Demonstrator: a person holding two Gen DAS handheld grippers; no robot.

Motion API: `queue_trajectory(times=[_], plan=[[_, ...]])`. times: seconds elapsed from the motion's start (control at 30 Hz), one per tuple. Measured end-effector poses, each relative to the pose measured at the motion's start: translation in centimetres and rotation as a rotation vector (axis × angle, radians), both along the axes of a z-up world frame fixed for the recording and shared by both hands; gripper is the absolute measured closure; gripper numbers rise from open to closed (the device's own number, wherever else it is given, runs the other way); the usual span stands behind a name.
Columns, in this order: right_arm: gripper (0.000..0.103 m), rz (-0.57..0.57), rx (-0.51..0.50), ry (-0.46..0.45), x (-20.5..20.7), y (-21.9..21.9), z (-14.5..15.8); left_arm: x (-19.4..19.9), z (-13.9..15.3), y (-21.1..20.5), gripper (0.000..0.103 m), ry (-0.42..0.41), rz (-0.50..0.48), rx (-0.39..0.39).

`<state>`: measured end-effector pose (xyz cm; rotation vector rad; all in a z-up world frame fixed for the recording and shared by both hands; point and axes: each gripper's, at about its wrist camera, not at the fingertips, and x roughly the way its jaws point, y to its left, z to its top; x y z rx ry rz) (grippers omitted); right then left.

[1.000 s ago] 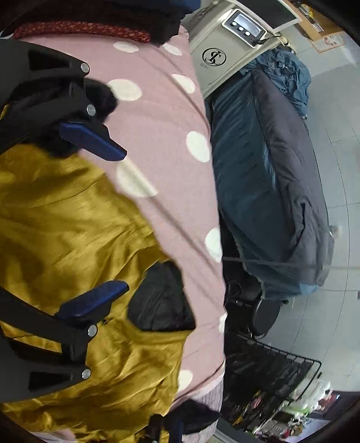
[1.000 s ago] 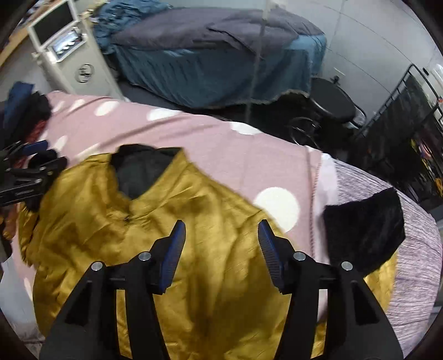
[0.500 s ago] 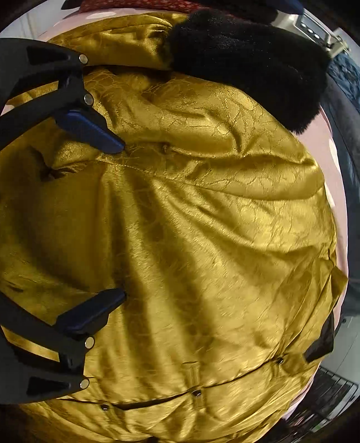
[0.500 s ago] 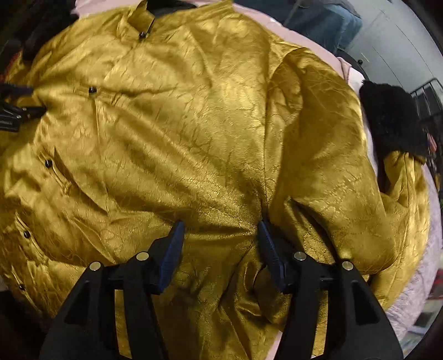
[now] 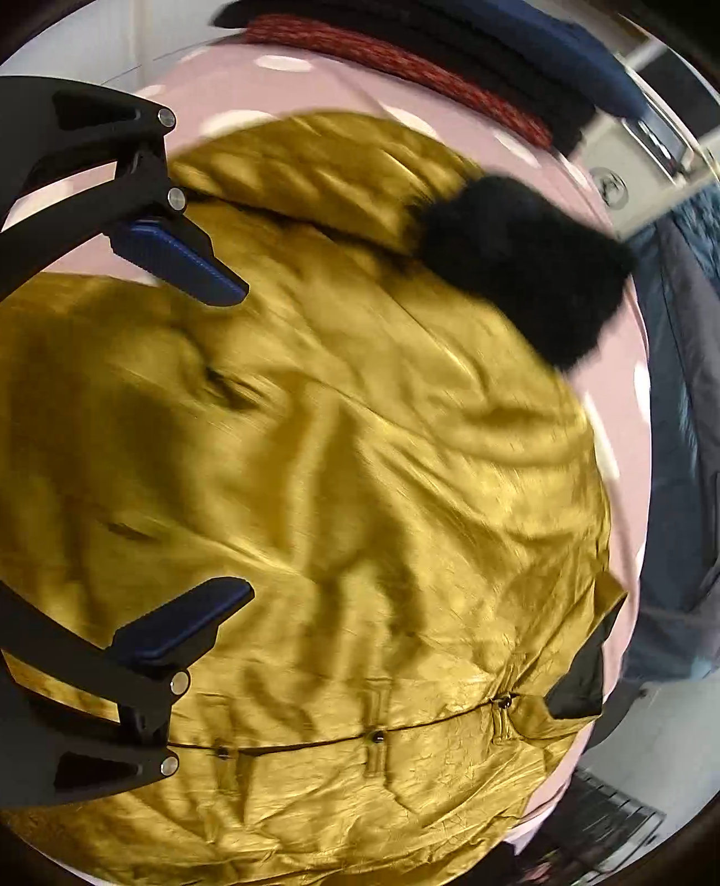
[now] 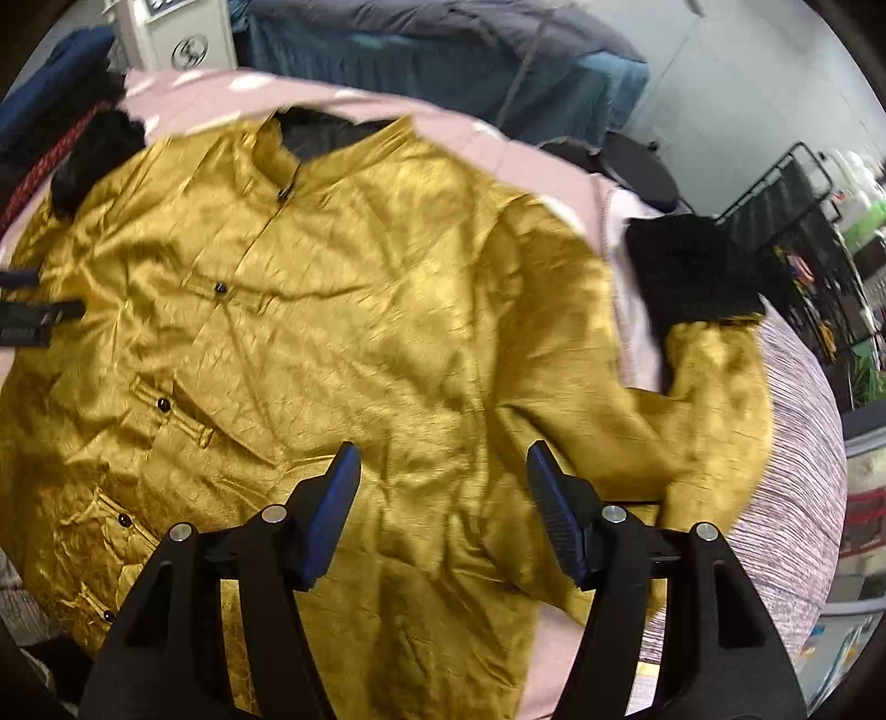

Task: Fold large clothes

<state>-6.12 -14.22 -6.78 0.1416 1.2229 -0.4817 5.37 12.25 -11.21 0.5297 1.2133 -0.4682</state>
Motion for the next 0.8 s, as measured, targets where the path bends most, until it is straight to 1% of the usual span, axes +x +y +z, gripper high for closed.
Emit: queue_trajectory(times=[0.07,0.13,0.2,0.23,0.3,0.37,0.43,0.47,0.53,0.6,0.63,0.67,0.7,0.73,0.77,0.8], plan=[[0.040,-0.042,-0.038,-0.003,-0.8,-1.6,0.8,-0.7,0.5,2.6,0.007,0.004,0.059,0.001],[0.040,-0.090,-0.074,0.014,-0.9,-4.0,0.6,-1.2,0.7,5.0,0.007,0.029,0.113,-0.004],[0.040,-0.171,-0.095,0.032,-1.4,-6.7,0.8,-1.7,0.9,7.1,0.007,0.048,0.166,-0.005],[0.040,-0.207,-0.094,0.032,-1.5,-8.3,0.5,-1.2,1.3,8.2,0.007,0.051,0.183,-0.005],[0.040,-0.288,-0.099,0.037,-1.5,-11.4,0.3,-2.0,1.7,9.6,0.007,0.049,0.203,0.005],[0.040,-0.331,-0.113,0.057,-1.4,-13.7,0.4,-2.7,2.1,10.6,0.007,0.050,0.213,0.007],[0.040,-0.339,-0.138,0.072,0.0,-15.7,-0.2,-3.1,2.8,11.0,0.007,0.046,0.220,0.001],[0.040,-0.332,-0.147,0.083,0.1,-16.1,-0.4,-2.8,3.1,10.2,0.007,0.047,0.219,-0.001],[0.040,-0.313,-0.164,0.115,1.2,-16.8,-1.1,-3.7,3.5,9.5,0.007,0.046,0.214,-0.005],[0.040,-0.270,-0.183,0.173,2.2,-17.0,-2.7,-4.1,3.7,8.0,0.007,0.042,0.201,-0.012],[0.048,-0.260,-0.181,0.196,2.3,-17.1,-3.2,-4.3,3.9,7.7,0.007,0.042,0.195,-0.016],[0.068,-0.253,-0.164,0.224,2.2,-17.4,-4.1,-4.7,4.0,7.3,0.007,0.045,0.187,-0.021],[0.076,-0.256,-0.145,0.227,1.9,-17.8,-4.4,-4.9,4.2,6.6,0.007,0.047,0.174,-0.027],[0.087,-0.269,-0.130,0.206,1.3,-18.1,-4.1,-5.2,4.4,6.0,0.007,0.044,0.160,-0.031],[0.092,-0.301,-0.115,0.144,0.1,-18.5,-3.0,-5.6,4.6,5.5,0.007,0.038,0.142,-0.033],[0.093,-0.334,-0.107,0.092,-1.1,-18.9,-1.9,-5.9,4.6,4.8,0.007,0.035,0.127,-0.034]])
